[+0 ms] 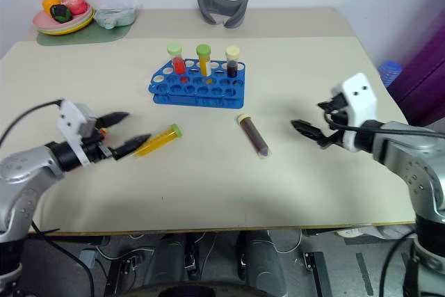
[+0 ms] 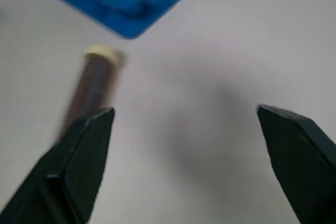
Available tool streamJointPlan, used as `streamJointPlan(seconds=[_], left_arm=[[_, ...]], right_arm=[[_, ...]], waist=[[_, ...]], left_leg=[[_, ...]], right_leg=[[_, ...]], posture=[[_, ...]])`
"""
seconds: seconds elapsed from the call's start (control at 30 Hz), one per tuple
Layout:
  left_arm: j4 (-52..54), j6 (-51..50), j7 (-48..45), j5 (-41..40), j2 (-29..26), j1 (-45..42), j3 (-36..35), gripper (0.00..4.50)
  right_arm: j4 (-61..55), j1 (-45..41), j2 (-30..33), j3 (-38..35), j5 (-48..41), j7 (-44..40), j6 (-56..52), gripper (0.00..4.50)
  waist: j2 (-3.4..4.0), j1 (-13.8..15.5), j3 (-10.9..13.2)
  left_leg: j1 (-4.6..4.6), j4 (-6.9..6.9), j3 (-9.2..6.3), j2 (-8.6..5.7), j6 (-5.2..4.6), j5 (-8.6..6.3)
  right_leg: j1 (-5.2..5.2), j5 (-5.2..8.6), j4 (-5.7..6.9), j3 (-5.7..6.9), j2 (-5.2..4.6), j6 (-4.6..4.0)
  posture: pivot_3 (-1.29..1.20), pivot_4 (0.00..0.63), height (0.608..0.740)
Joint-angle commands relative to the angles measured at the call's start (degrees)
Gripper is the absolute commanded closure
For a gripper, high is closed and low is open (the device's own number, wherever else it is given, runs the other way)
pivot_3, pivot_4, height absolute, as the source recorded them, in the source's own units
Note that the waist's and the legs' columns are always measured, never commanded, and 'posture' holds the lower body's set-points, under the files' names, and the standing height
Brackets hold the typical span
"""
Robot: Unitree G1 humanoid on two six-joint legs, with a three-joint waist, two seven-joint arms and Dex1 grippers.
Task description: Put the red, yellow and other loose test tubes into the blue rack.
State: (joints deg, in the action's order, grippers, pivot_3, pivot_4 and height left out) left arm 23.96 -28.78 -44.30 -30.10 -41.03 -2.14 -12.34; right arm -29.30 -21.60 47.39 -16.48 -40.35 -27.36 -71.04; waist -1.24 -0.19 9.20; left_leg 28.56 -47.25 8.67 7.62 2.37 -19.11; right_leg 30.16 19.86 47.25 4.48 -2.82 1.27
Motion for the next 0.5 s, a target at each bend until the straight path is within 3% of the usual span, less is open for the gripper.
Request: streamJointPlan(seconds=[0.03, 0.13, 0.27, 0.43, 0.5], left_arm=[[3.43, 1.96, -1.93, -0.14, -0.58, 0.54, 0.62, 0.15], [5.06, 1.81, -3.21, -0.99, 0.61, -0.77, 4.15, 0.15], [4.68, 2.55, -3.25, 0.62, 1.79, -1.62, 7.30, 0.15], [6.87, 3.40, -3.71, 0.81, 3.04, -1.04, 10.84, 0.15], [7.90, 3.21, -4.00, 0.57, 3.54, -0.76, 12.30, 0.15]], right_arm=[[-2.23, -8.22, -8.08, -2.25, -2.77, 6.92, -16.91, 0.10], [-0.97, -14.65, -16.31, 3.49, -1.95, 18.89, -21.46, 0.10], [1.58, -17.46, -21.63, 5.42, -5.59, 28.59, -21.46, 0.10], [4.41, -19.35, -23.78, 5.35, -14.20, 38.15, -21.46, 0.10], [5.28, -20.18, -20.25, 9.33, -19.23, 41.45, -21.46, 0.10]], waist=[[-0.04, -0.31, -0.02], [-0.02, -0.36, -0.03], [0.00, -0.41, -0.04], [0.02, -0.51, -0.05], [0.02, -0.50, -0.05]], left_leg=[[0.02, 0.00, -0.02, 0.00, 0.00, 0.00], [0.03, -0.01, -0.09, -0.01, 0.03, 0.02], [0.20, -0.01, -0.07, -0.01, 0.04, 0.03], [0.62, -0.18, -0.26, -0.01, 0.07, 0.06], [0.76, -0.26, -0.41, -0.01, 0.07, 0.06]], right_leg=[[0.01, 0.00, 0.00, 0.00, 0.00, 0.00], [0.00, -0.01, 0.03, 0.01, 0.00, 0.00], [0.13, -0.01, 0.04, 0.03, 0.00, -0.01], [0.38, -0.01, 0.10, 0.21, 0.00, 0.00], [0.41, -0.01, 0.10, 0.31, 0.00, 0.00]], posture=[[0.00, 0.150, 0.660], [0.00, 0.150, 0.660], [0.00, 0.150, 0.660], [0.00, 0.150, 0.660], [0.00, 0.150, 0.660]])
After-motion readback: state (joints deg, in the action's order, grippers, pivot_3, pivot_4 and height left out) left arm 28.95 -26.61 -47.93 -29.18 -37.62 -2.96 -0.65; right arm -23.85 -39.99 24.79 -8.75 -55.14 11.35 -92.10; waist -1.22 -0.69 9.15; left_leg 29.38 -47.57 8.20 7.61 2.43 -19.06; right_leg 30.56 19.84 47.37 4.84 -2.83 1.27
